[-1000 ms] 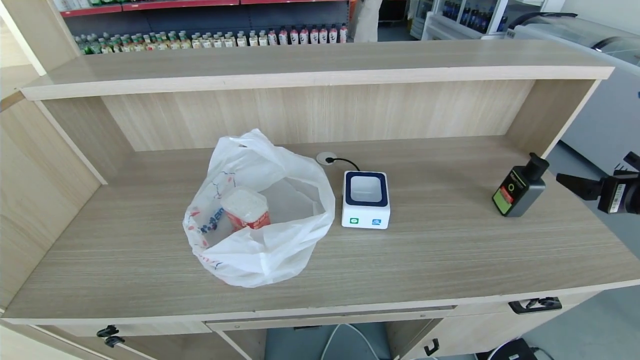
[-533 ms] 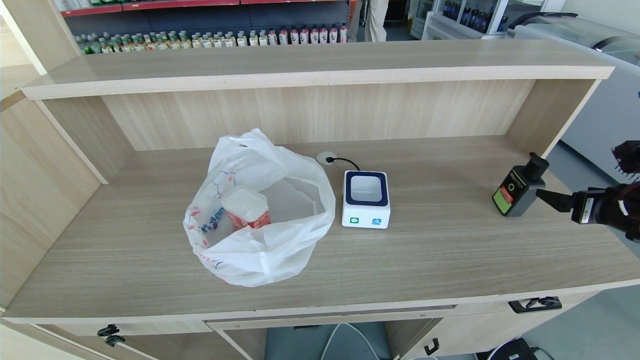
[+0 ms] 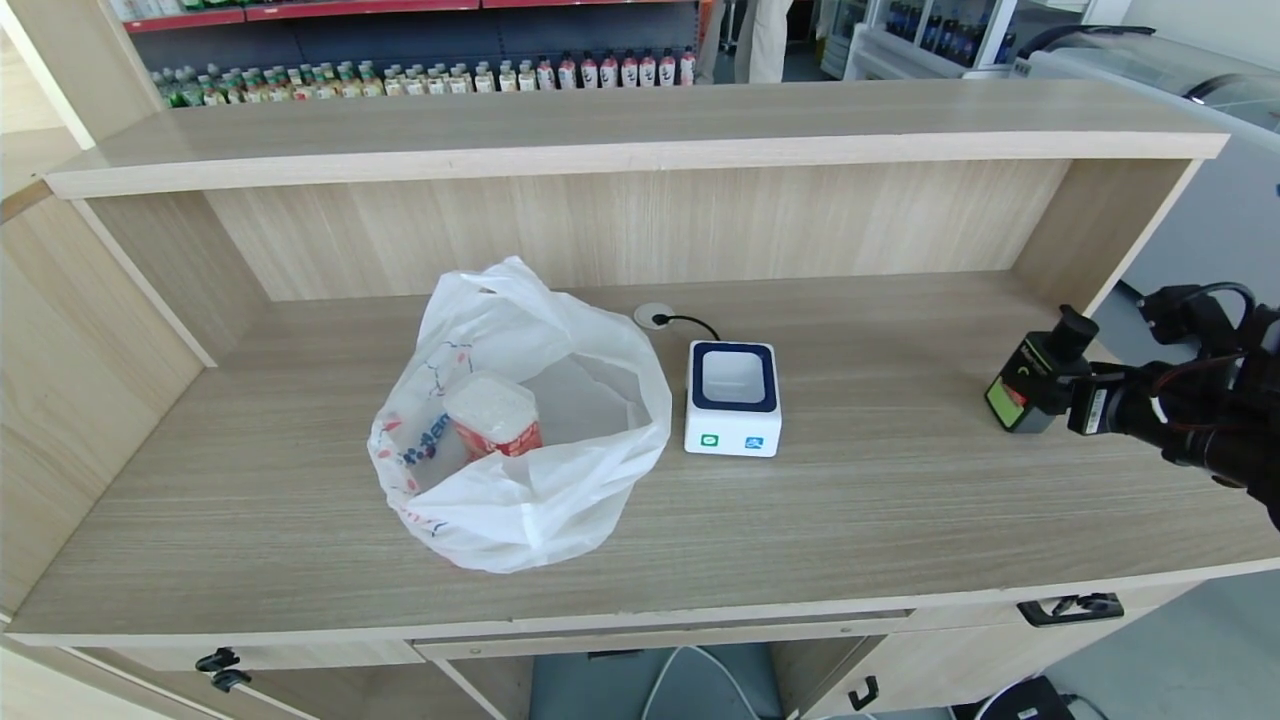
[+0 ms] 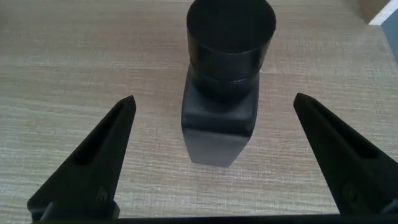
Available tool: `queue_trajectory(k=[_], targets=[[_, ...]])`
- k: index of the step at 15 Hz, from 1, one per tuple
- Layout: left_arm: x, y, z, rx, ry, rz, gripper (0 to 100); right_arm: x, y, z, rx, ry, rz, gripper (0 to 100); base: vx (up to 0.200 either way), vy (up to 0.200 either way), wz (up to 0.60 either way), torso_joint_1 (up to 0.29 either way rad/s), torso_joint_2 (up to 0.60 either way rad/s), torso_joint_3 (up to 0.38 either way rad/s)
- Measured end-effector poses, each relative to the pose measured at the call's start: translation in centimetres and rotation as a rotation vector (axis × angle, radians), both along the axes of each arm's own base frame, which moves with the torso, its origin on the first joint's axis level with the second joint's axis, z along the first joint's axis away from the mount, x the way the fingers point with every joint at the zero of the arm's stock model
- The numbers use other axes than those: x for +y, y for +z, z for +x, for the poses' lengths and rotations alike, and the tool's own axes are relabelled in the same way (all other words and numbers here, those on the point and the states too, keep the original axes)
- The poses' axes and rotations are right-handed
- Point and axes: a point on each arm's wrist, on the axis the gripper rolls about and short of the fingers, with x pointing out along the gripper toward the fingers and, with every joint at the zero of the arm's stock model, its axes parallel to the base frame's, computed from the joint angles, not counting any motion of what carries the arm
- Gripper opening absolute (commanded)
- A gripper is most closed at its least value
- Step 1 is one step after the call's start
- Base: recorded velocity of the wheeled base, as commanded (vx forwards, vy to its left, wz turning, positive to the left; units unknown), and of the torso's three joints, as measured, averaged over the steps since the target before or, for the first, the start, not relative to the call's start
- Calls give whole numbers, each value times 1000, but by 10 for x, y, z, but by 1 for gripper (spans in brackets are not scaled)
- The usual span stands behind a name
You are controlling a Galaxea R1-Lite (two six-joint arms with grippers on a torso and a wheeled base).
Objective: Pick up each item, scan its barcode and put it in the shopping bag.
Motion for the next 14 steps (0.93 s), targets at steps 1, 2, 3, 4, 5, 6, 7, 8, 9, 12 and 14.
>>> queue_trajectory(k=[1, 2, 3, 4, 5, 6, 7, 8, 9, 12, 14], targets=[[0, 0, 0, 0, 0, 0, 100, 3, -1, 6, -4, 12, -1, 100, 0, 0, 0, 0, 0, 0], [0, 0, 0, 0, 0, 0, 100, 6, -2, 12, -11, 24, -2, 100, 0, 0, 0, 0, 0, 0], [0, 0, 0, 0, 0, 0, 100, 8, -3, 17, -17, 35, -3, 100, 0, 0, 0, 0, 0, 0], [0, 0, 0, 0, 0, 0, 100, 10, -4, 22, -23, 44, -5, 100, 0, 0, 0, 0, 0, 0], [0, 0, 0, 0, 0, 0, 100, 12, -7, 26, -19, 51, -4, 100, 0, 0, 0, 0, 0, 0], [0, 0, 0, 0, -1, 0, 100, 13, -9, 28, -15, 56, -3, 100, 0, 0, 0, 0, 0, 0], [0, 0, 0, 0, -1, 0, 100, 15, -11, 31, -13, 61, -2, 100, 0, 0, 0, 0, 0, 0], [0, 0, 0, 0, 0, 0, 100, 18, -13, 35, -9, 72, -1, 100, 0, 0, 0, 0, 0, 0], [0, 0, 0, 0, 0, 0, 100, 20, -15, 37, -6, 85, 0, 100, 0, 0, 0, 0, 0, 0], [0, 0, 0, 0, 0, 0, 100, 21, -17, 43, -19, 121, 3, 0, 0, 0, 0, 0, 0, 0], [0, 0, 0, 0, 0, 0, 100, 21, -16, 46, -28, 127, 3, 0, 0, 0, 0, 0, 0, 0]])
